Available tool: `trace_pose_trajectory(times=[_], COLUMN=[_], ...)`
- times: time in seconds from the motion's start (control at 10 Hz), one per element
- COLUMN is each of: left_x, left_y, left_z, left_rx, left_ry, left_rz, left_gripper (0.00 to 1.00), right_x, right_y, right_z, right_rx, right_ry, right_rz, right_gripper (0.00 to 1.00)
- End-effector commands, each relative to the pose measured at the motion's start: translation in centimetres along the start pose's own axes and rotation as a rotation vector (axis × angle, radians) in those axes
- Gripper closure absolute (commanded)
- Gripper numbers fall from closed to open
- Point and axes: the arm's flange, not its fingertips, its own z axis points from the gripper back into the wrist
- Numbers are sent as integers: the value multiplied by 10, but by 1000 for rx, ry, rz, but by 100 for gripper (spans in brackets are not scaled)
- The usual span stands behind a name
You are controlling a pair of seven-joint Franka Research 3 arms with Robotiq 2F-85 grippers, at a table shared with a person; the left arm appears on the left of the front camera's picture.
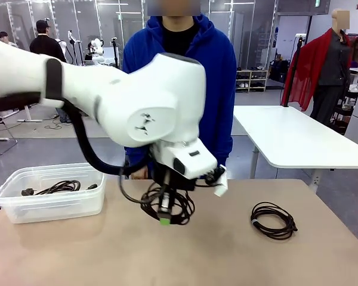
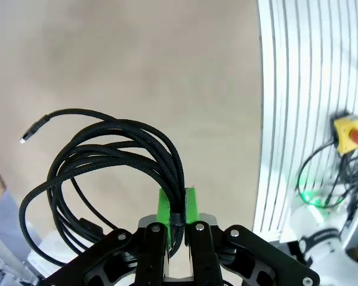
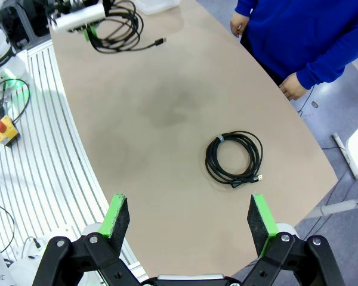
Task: Organize and store the cables.
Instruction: Place the USB Extension Cable into the Organizing box.
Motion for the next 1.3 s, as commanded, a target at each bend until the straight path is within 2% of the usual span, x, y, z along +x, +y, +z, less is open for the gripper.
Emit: trace_pose_trajectory(times=[0.0,0.2,0.3,0.5,0.7,0.9,1.2], left_x=[-49,-107,-135,-194,-245,-270,-270], left_y=[-4,-6,-4,-6,-2,-4,-9], left_z=[12,23,23,26,21,18,16], left_rx=[7,25,8,-18,-5,36,70], left_ry=[-52,-64,-29,-132,-206,-263,-297], left_rz=[-58,-59,-75,-60,64,115,76], left_gripper=[89,89,89,89,89,89,89], right_x=[-1,-1,-1,-1,-1,-1,-1], right_y=[0,0,0,0,0,0,0], right_z=[0,0,0,0,0,0,0], right_rx=[0,0,0,0,0,0,0], right_ry=[0,0,0,0,0,0,0], right_rz=[1,1,1,1,1,1,1], right_gripper=[0,0,0,0,0,0,0])
